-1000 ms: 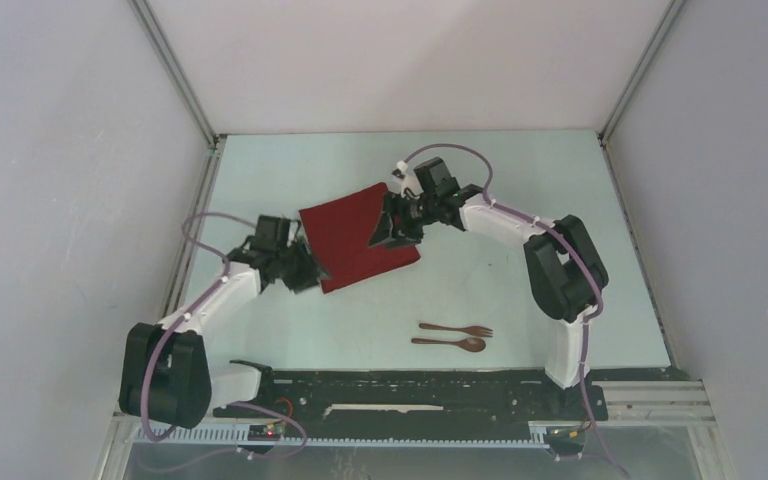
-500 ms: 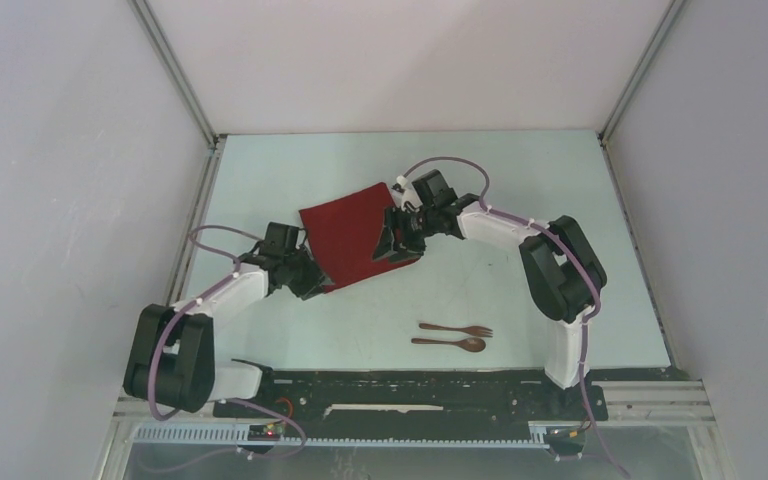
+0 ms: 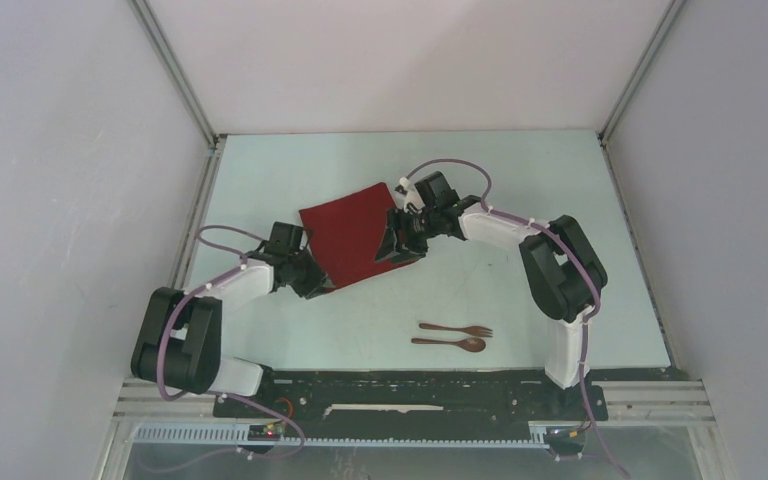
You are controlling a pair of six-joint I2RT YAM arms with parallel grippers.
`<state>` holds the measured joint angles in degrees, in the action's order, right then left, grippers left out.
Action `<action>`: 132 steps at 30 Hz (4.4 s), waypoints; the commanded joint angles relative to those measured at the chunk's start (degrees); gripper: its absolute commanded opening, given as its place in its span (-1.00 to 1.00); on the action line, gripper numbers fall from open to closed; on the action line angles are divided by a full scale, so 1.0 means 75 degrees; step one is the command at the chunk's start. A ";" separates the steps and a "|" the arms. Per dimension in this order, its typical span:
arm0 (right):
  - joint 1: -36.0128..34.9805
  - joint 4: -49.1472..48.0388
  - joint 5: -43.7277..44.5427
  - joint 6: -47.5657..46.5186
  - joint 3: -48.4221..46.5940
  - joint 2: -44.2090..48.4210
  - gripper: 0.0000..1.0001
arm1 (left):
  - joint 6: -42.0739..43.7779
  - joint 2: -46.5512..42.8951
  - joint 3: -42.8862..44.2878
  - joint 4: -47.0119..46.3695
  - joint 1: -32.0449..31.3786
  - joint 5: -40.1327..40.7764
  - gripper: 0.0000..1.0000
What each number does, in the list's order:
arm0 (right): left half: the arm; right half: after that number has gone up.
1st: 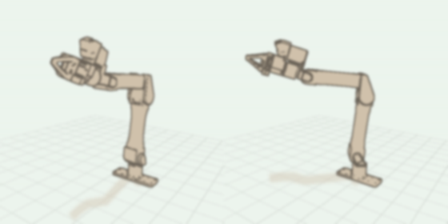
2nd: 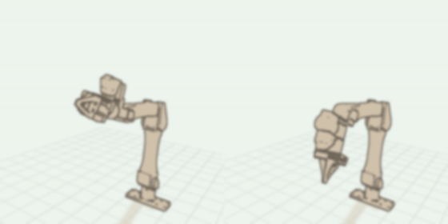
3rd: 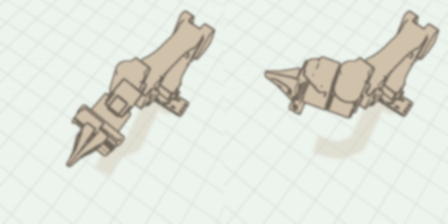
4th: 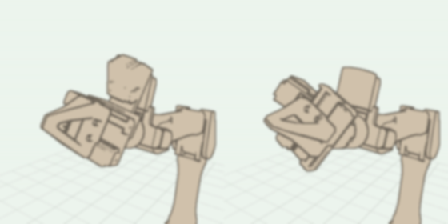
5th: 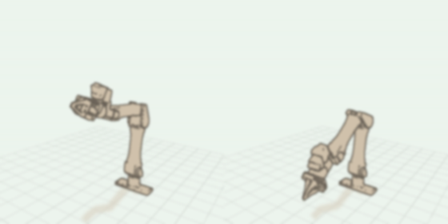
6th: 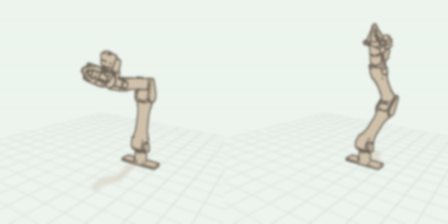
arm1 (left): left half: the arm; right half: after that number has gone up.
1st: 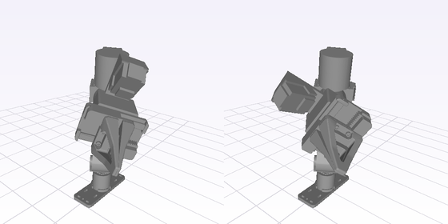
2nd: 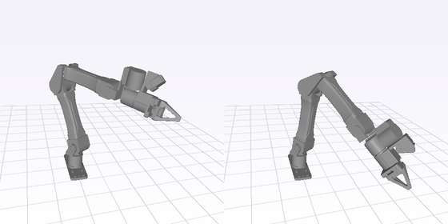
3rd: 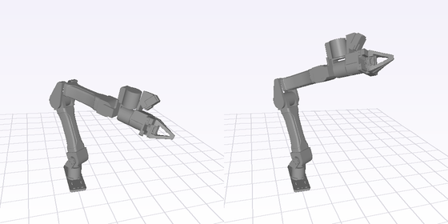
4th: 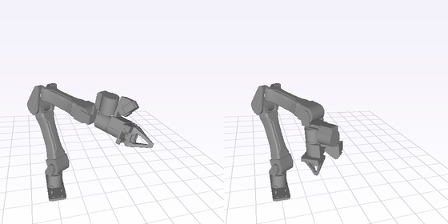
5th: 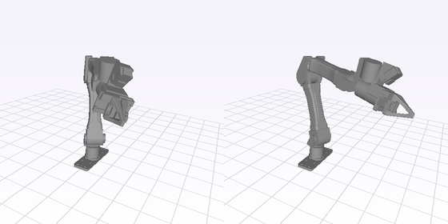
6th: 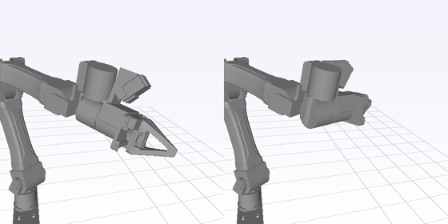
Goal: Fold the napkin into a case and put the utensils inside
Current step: Smooth out the square-folded napkin at the center of the board.
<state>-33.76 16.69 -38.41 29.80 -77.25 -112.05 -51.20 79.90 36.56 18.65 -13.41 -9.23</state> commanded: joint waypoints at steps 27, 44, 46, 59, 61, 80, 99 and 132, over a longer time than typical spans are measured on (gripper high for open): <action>0.0035 -0.0397 -0.0141 -0.0040 0.0014 0.0052 0.23 | 0.0275 -0.0467 0.0198 0.0091 -0.0099 0.0279 -1.00; 0.0571 -0.0976 -0.0353 0.0248 0.0172 -0.0198 0.38 | 0.0465 -0.0144 -0.0075 0.0016 -0.0088 0.0391 -1.00; 0.0638 -0.1114 -0.0439 0.0312 0.0173 -0.0293 0.39 | 0.0474 -0.0088 -0.0062 -0.0037 -0.0094 0.0327 -1.00; 0.0746 -0.1535 -0.0939 0.0574 0.0163 -0.0384 0.47 | 0.0669 -0.1855 0.0376 0.0934 -0.0097 0.0470 -0.17; 0.0762 -0.1644 -0.0957 0.0669 0.0129 -0.0404 0.51 | 0.0531 -0.1687 0.0348 0.0405 -0.0099 -0.0177 -0.22; 0.1056 -0.3349 -0.2095 0.1424 0.0985 -0.1159 0.56 | 0.0851 0.0291 -0.0785 -0.0939 0.0789 -0.0403 -0.96; 0.1371 -0.4412 -0.2147 0.2273 0.0367 -0.1698 0.68 | 0.0922 0.0150 -0.1218 -0.0918 0.0891 -0.0394 -1.00; 0.1655 -0.3611 -0.0710 0.4158 -0.9045 -0.7235 0.73 | 0.1202 -0.0242 -0.1173 -0.0685 0.0868 -0.0563 -0.95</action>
<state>-21.56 -9.50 -47.97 58.48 -135.94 -162.78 -46.52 78.91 28.49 3.68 -7.20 -16.95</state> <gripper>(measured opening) 0.846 0.012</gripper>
